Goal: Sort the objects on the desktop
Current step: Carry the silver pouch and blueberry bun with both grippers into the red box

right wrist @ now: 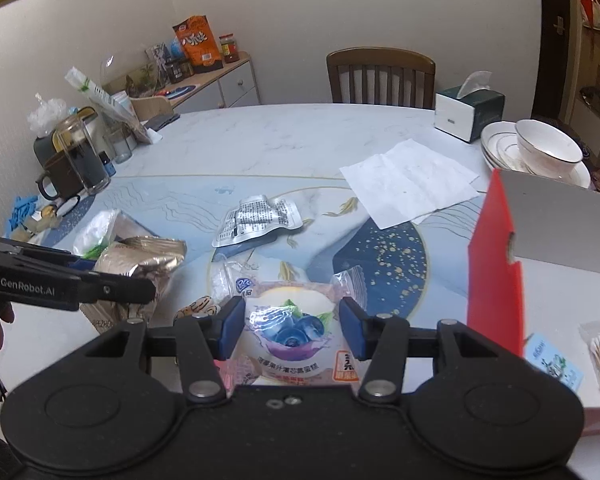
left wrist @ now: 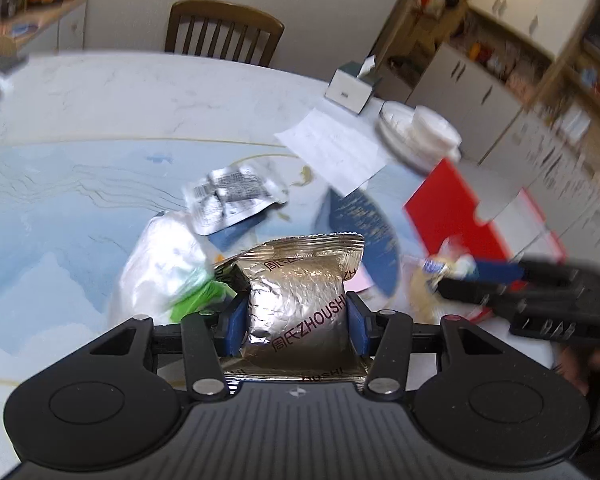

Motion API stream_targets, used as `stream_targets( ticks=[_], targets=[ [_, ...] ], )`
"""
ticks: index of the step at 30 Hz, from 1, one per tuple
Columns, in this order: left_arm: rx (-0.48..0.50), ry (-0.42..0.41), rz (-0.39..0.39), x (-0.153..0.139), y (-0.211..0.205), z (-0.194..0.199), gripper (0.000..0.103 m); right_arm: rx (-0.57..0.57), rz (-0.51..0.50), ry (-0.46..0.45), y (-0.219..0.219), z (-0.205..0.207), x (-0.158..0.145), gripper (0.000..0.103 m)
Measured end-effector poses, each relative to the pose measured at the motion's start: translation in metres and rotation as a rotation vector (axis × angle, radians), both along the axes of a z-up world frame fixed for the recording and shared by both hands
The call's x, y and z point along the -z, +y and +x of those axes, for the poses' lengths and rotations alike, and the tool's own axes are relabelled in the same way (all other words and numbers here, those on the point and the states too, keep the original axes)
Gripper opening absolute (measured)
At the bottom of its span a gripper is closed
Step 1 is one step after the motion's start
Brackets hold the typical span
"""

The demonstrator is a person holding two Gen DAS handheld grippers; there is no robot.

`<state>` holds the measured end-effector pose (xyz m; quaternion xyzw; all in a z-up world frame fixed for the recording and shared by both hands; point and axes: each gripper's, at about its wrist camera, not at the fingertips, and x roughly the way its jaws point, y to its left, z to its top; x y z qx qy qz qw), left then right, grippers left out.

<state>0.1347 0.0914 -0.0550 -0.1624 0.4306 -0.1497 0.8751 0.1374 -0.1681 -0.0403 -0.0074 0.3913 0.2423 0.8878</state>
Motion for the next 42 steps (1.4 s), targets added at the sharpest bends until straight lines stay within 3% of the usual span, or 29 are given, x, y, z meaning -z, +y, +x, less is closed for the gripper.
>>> stream_targets(
  ticks=[1,2,4,19,42],
  targets=[
    [-0.027,0.015,-0.066,0.001,0.005,0.002,0.049,0.001,0.003,0.002,-0.003,0.0,-0.001,0.051],
    [-0.049,0.015,-0.075,0.001,0.007,0.004,0.049,0.005,0.006,0.004,-0.006,0.0,-0.001,0.051],
    [-0.06,0.002,-0.027,-0.003,0.003,0.005,0.049,0.008,0.007,0.006,-0.01,0.0,-0.001,0.051],
    [-0.007,-0.067,0.011,-0.031,-0.043,0.006,0.049,0.034,0.042,-0.039,-0.049,-0.003,-0.026,0.051],
    [0.197,-0.127,0.067,-0.048,-0.202,0.044,0.049,0.148,0.036,-0.101,-0.175,0.012,-0.04,0.051]
  ],
)
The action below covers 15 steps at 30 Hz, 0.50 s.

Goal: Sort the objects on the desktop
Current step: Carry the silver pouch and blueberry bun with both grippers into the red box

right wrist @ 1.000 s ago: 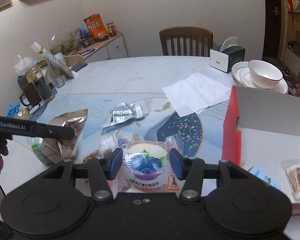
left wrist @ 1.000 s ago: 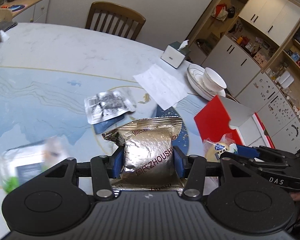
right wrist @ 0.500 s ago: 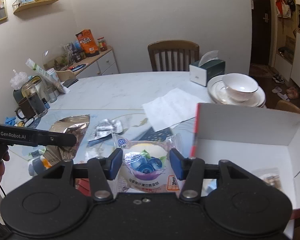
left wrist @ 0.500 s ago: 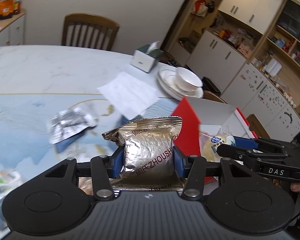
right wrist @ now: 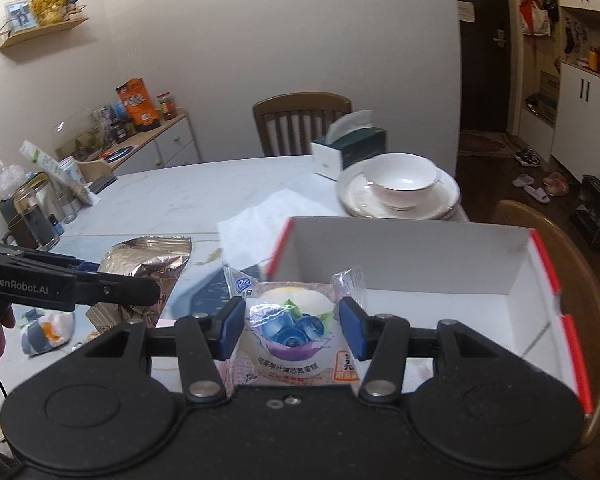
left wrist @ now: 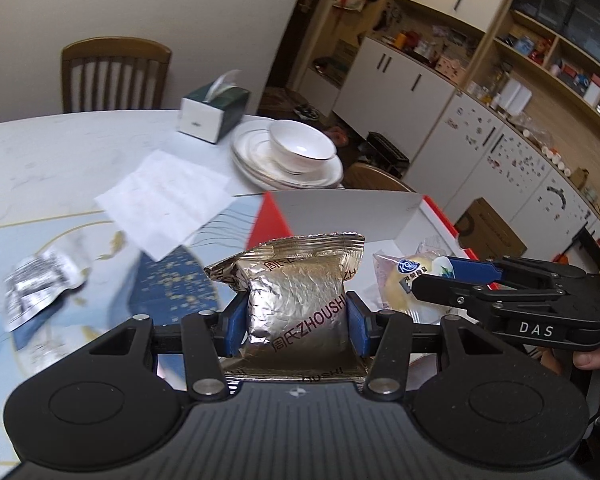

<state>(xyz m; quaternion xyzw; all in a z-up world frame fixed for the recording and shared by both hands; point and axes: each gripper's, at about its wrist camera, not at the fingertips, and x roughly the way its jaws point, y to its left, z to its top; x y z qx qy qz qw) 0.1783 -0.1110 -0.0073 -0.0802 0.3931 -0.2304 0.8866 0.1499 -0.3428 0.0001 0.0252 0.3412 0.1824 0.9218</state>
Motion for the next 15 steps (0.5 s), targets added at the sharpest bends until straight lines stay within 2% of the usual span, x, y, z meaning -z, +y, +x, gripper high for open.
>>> stream_targets(
  ticks=[15],
  targets=[
    [0.113,-0.011,0.073,0.004,-0.079,0.029,0.049,0.058,-0.002,0.003,-0.059,0.019,0.008,0.051]
  ],
)
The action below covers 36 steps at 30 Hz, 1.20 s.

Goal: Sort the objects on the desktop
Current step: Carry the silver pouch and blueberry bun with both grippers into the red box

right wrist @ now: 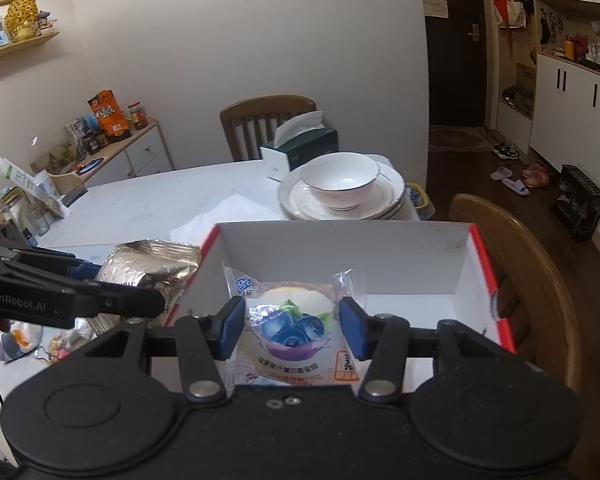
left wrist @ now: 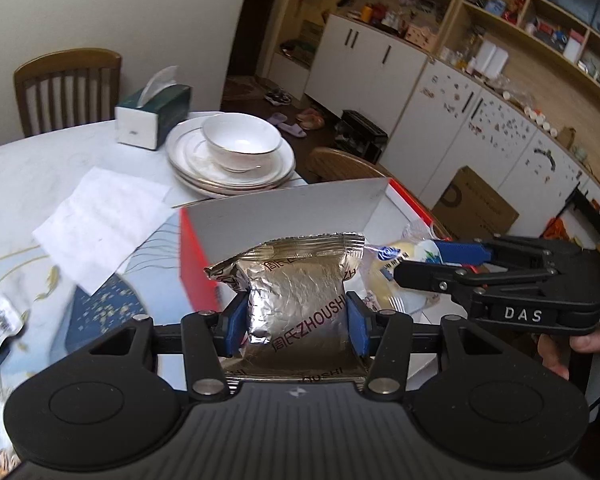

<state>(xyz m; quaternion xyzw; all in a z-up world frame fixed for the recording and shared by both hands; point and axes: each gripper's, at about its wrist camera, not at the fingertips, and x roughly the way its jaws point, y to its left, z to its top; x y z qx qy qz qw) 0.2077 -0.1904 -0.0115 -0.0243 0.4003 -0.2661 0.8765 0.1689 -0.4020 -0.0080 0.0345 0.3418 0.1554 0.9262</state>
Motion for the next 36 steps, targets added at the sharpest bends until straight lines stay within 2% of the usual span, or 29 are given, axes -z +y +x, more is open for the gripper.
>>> stream_targets(
  ticks=[8,13,22,27,36],
  targets=[
    [0.056,-0.006,0.084,0.013,-0.039,0.023,0.049,0.022,-0.041,0.019,-0.019,0.024,0.008,0.051],
    [0.074,0.025,0.146,0.027,-0.058,0.043,0.049,0.03,-0.085,0.035,-0.025,0.047,0.016,0.051],
    [0.127,0.077,0.256,0.052,-0.084,0.065,0.049,0.016,-0.162,0.123,-0.028,0.085,0.04,0.051],
    [0.129,0.114,0.308,0.064,-0.091,0.077,0.049,0.015,-0.167,0.186,-0.029,0.102,0.052,0.051],
    [0.148,0.149,0.343,0.072,-0.102,0.087,0.049,0.015,-0.189,0.292,-0.026,0.116,0.073,0.051]
  ],
)
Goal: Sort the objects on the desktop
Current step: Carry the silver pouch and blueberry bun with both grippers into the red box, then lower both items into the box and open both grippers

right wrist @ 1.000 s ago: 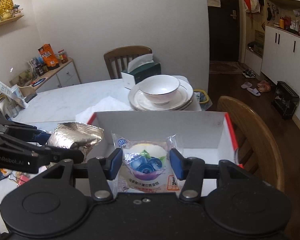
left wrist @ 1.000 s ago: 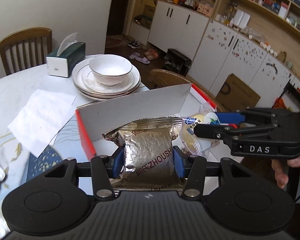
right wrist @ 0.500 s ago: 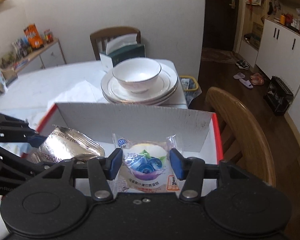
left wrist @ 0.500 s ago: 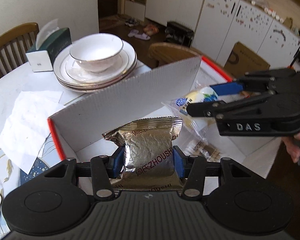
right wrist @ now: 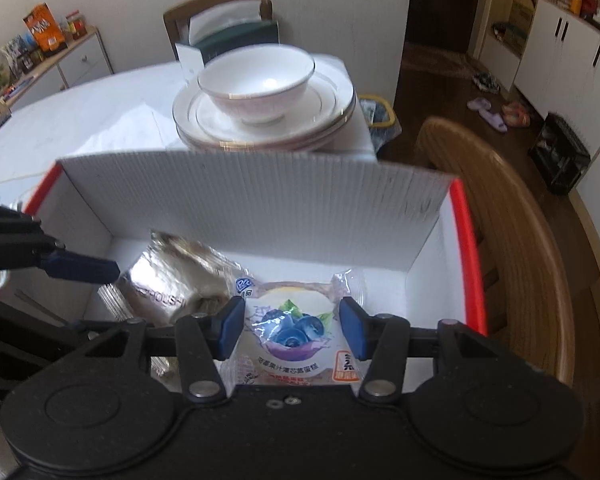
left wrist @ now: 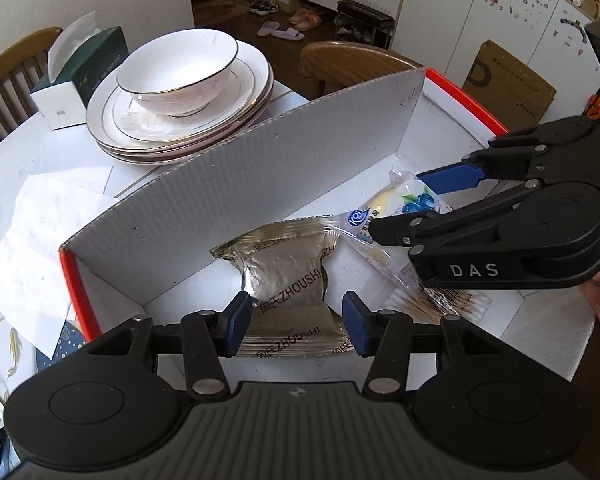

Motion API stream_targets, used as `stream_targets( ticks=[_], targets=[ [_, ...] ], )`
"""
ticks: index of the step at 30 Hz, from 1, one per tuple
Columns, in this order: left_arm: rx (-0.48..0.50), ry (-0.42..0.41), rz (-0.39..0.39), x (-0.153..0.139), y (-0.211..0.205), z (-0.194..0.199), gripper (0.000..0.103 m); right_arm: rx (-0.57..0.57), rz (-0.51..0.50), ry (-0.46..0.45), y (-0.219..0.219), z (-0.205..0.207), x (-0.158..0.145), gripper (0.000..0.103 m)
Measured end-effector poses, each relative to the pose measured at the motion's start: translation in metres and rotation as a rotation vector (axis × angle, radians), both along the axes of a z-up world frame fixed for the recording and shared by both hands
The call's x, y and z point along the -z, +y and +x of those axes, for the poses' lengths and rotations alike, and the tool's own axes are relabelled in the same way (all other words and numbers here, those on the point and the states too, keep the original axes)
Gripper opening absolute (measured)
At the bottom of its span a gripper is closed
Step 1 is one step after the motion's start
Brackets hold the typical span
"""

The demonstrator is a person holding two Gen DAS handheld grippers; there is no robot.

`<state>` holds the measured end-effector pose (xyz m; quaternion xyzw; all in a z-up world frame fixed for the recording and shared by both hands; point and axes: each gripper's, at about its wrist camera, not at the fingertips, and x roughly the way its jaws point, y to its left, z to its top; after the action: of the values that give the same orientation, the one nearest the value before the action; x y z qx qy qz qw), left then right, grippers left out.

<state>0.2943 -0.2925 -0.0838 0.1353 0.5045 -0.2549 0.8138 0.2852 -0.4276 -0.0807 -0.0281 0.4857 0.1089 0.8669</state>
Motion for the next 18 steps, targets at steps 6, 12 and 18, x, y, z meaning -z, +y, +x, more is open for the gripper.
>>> stream_targets(
  ticks=[6,12,18],
  targets=[
    [-0.004,0.012,-0.006,0.002,0.0,-0.002,0.049,-0.004,-0.002,0.033,-0.001,0.005,0.003,0.053],
    [-0.021,0.011,-0.034,0.0,0.006,-0.009,0.049,-0.003,0.008,0.032,-0.003,0.004,0.001,0.053],
    [-0.033,-0.014,-0.081,-0.013,0.01,-0.019,0.049,-0.013,0.016,0.007,-0.003,-0.005,-0.008,0.058]
  ],
)
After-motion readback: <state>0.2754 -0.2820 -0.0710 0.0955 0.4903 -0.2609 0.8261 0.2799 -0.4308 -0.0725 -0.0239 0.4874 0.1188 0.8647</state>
